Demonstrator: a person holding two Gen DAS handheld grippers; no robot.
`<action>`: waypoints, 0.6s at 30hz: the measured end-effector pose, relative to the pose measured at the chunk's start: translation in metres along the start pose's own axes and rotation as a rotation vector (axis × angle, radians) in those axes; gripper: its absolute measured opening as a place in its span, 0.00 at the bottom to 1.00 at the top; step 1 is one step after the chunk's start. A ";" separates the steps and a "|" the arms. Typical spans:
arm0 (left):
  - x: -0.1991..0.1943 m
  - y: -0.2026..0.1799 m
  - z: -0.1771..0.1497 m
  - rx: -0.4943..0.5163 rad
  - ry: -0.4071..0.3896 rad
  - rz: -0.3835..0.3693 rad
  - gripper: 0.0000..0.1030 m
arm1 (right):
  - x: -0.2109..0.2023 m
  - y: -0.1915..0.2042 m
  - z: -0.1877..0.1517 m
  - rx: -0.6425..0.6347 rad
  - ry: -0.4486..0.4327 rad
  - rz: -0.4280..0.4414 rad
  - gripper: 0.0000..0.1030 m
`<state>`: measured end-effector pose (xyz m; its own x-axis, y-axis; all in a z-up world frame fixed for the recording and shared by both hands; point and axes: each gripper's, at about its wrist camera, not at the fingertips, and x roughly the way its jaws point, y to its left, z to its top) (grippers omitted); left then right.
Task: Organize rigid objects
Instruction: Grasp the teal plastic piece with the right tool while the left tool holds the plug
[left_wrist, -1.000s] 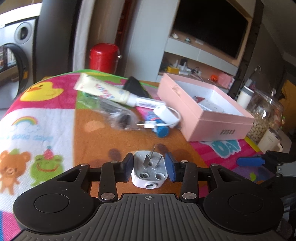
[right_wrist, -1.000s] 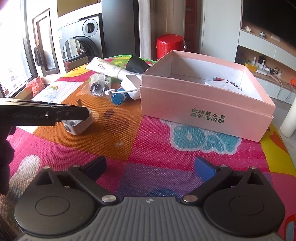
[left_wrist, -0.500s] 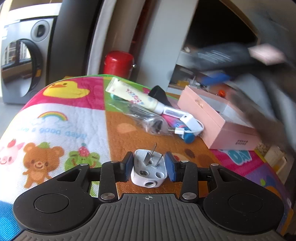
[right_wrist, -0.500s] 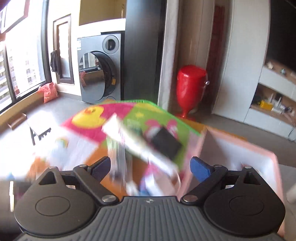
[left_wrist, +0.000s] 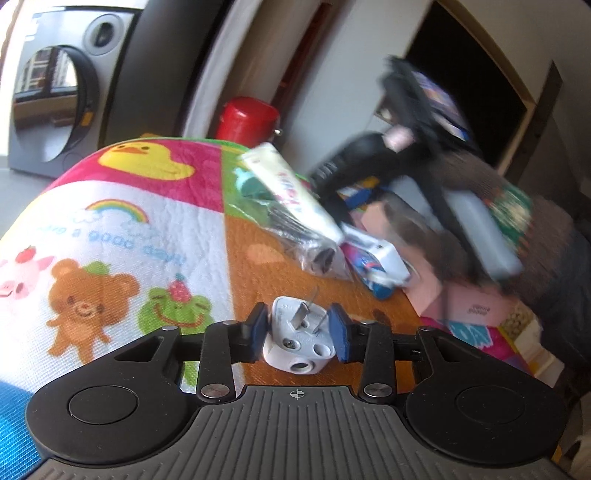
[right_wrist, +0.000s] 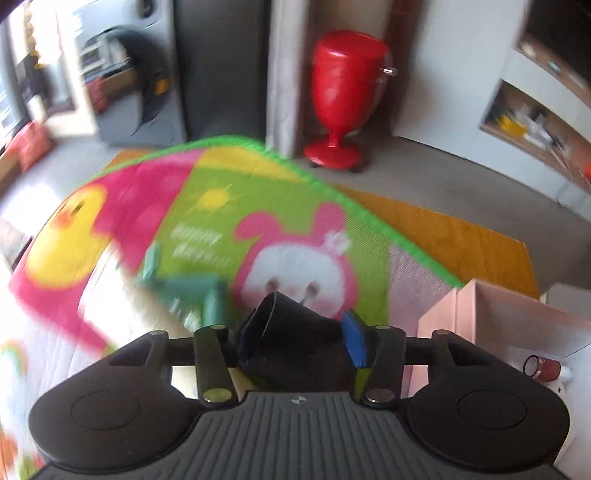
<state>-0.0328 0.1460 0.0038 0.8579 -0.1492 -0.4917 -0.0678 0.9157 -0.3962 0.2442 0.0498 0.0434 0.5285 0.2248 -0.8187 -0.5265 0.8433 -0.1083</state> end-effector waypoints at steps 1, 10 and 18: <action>-0.001 0.002 0.000 -0.016 -0.005 0.004 0.39 | -0.008 0.006 -0.008 -0.033 -0.004 0.012 0.42; 0.000 0.013 0.002 -0.076 -0.013 -0.007 0.39 | -0.089 0.045 -0.091 -0.319 -0.093 0.087 0.40; 0.001 0.009 0.001 -0.057 -0.015 0.016 0.39 | -0.124 0.035 -0.091 -0.278 -0.163 0.165 0.53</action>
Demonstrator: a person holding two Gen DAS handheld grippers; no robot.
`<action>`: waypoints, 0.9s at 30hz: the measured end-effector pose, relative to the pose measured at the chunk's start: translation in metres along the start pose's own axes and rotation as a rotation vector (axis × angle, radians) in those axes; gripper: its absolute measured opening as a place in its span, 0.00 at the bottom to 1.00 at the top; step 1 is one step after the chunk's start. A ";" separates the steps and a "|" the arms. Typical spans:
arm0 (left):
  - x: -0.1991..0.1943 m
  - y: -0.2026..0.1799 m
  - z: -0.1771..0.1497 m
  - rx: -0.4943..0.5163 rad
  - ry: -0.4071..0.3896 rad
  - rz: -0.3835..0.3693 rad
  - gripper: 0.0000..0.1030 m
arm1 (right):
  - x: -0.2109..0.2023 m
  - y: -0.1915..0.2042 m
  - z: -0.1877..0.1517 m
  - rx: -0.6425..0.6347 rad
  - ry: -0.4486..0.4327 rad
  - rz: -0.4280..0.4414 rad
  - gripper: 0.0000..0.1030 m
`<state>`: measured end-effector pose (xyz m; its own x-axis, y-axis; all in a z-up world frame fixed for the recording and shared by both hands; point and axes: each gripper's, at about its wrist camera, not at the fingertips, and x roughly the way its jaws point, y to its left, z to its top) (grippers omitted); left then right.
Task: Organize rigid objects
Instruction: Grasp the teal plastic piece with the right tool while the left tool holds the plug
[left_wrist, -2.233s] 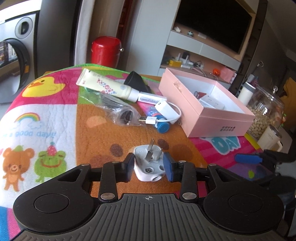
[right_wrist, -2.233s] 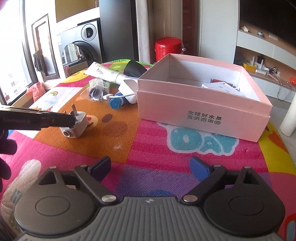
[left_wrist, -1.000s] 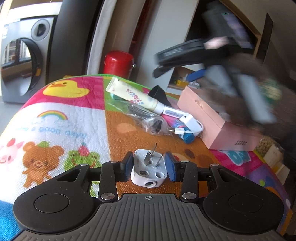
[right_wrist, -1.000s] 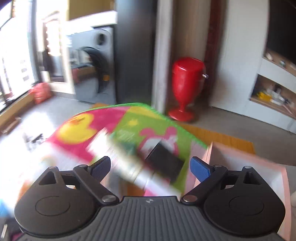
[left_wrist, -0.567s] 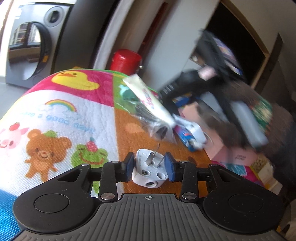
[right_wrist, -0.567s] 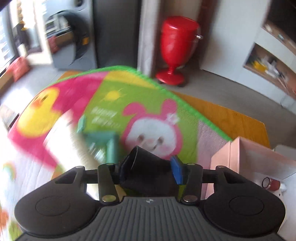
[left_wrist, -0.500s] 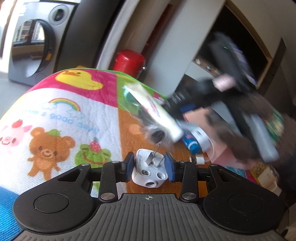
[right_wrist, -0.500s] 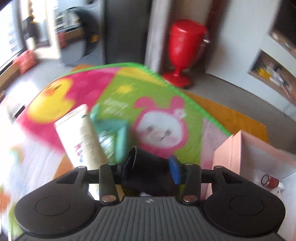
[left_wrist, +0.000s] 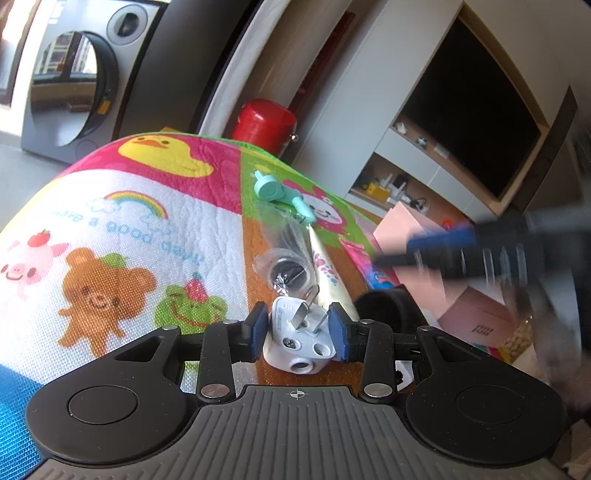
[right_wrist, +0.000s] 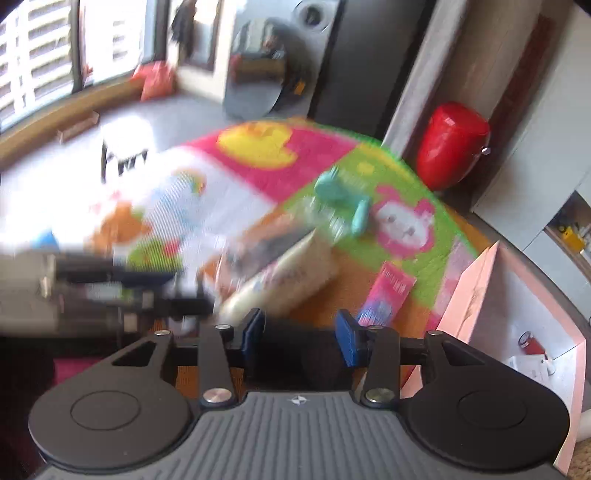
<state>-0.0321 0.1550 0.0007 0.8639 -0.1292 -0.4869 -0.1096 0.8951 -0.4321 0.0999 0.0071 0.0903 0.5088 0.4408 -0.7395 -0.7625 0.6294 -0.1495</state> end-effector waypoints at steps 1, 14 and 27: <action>0.000 -0.001 0.000 0.007 0.000 0.004 0.39 | 0.004 -0.008 0.010 0.046 -0.019 0.009 0.67; 0.000 -0.003 0.000 0.021 0.000 0.006 0.38 | 0.171 -0.064 0.100 0.371 0.146 -0.012 0.69; -0.002 -0.043 -0.008 0.303 0.061 0.021 0.42 | -0.032 -0.048 0.000 0.205 -0.117 0.007 0.69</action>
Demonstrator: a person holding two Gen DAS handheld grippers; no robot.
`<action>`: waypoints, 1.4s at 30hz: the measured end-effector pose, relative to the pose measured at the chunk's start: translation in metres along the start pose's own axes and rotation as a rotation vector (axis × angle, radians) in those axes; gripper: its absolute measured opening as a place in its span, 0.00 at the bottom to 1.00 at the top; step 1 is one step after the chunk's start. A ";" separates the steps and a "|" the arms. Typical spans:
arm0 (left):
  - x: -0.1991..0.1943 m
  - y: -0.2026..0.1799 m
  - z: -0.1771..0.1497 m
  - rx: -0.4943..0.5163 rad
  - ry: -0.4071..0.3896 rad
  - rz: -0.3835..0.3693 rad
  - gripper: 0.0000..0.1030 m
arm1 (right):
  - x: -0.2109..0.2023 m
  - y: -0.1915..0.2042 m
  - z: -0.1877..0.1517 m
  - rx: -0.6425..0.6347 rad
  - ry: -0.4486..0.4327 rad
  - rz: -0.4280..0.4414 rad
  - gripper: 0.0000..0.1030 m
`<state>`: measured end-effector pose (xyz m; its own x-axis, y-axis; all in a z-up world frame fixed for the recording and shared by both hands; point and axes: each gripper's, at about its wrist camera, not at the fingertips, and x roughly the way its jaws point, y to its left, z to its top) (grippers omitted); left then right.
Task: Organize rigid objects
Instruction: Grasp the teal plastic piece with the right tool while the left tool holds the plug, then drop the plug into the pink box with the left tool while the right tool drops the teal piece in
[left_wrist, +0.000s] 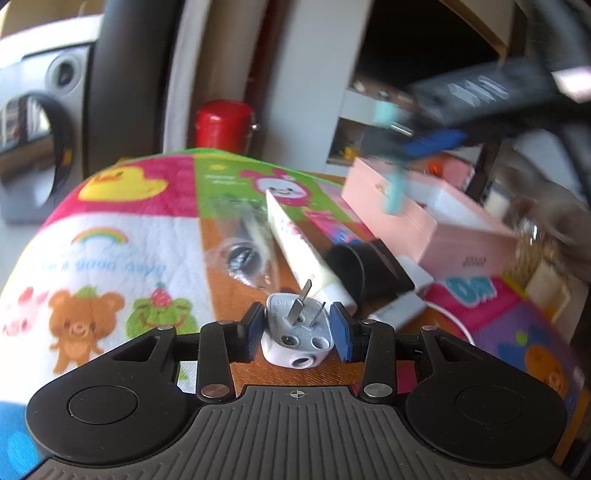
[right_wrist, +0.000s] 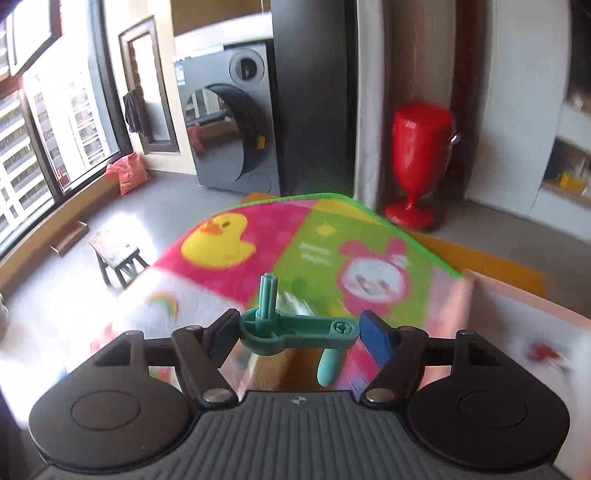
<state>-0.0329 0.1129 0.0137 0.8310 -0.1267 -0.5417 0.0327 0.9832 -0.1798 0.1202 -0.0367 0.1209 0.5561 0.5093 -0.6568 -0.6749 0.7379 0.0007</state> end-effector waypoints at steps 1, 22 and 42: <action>0.003 -0.004 0.001 0.018 0.021 0.010 0.44 | -0.014 -0.002 -0.014 -0.018 -0.015 -0.030 0.69; -0.042 -0.076 0.027 0.134 0.020 -0.168 0.43 | -0.139 -0.042 -0.167 0.059 -0.167 -0.237 0.69; 0.064 -0.137 0.153 0.044 -0.120 -0.212 0.42 | -0.132 -0.080 -0.200 0.177 -0.145 -0.314 0.69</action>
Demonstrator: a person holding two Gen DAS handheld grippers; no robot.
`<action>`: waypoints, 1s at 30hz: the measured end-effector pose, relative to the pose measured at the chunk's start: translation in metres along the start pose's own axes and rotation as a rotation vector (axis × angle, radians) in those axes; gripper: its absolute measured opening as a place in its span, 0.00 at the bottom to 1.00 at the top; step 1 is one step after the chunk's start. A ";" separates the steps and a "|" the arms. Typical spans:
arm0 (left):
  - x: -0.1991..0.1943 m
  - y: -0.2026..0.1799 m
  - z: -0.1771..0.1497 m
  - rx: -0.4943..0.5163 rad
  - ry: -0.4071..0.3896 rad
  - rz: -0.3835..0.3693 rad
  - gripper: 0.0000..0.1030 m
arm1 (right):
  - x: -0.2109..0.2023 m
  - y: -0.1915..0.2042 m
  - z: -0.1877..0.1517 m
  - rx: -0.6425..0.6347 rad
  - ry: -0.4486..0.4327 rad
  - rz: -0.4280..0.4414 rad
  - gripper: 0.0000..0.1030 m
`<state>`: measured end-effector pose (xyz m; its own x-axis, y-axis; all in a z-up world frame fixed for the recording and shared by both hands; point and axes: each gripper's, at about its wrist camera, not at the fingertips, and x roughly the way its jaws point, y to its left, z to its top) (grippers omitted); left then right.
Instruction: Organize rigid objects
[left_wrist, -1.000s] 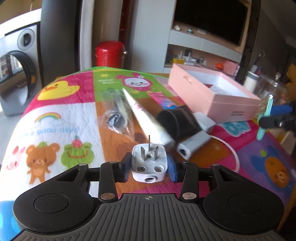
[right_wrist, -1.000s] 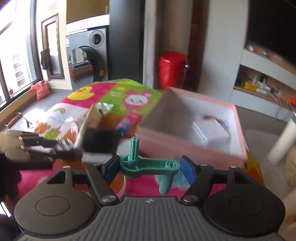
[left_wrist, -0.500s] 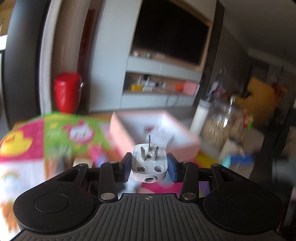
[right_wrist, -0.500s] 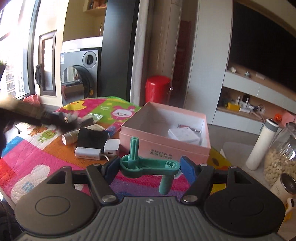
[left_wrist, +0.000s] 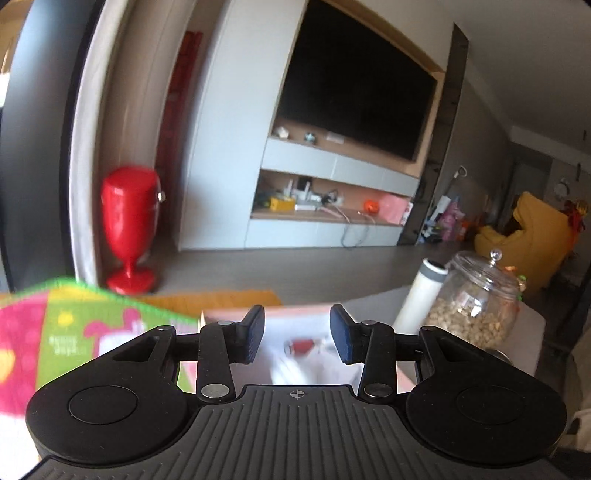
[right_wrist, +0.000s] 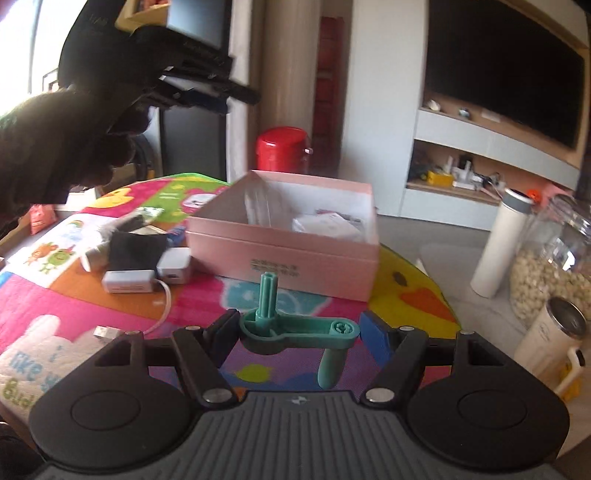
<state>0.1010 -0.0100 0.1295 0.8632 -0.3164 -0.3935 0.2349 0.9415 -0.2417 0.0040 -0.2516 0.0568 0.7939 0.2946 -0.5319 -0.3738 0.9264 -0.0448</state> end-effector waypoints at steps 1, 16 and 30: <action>-0.004 0.006 -0.006 -0.015 0.011 -0.004 0.42 | 0.000 -0.003 0.001 0.012 0.000 0.004 0.69; -0.093 0.077 -0.115 -0.051 0.168 0.038 0.37 | 0.028 -0.037 0.170 0.233 -0.217 0.059 0.81; -0.082 0.078 -0.141 -0.063 0.216 0.055 0.37 | 0.081 0.057 0.047 -0.037 0.156 0.178 0.81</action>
<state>-0.0148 0.0727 0.0181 0.7567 -0.2889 -0.5865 0.1562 0.9510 -0.2669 0.0697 -0.1638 0.0504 0.6312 0.4101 -0.6583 -0.5210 0.8530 0.0318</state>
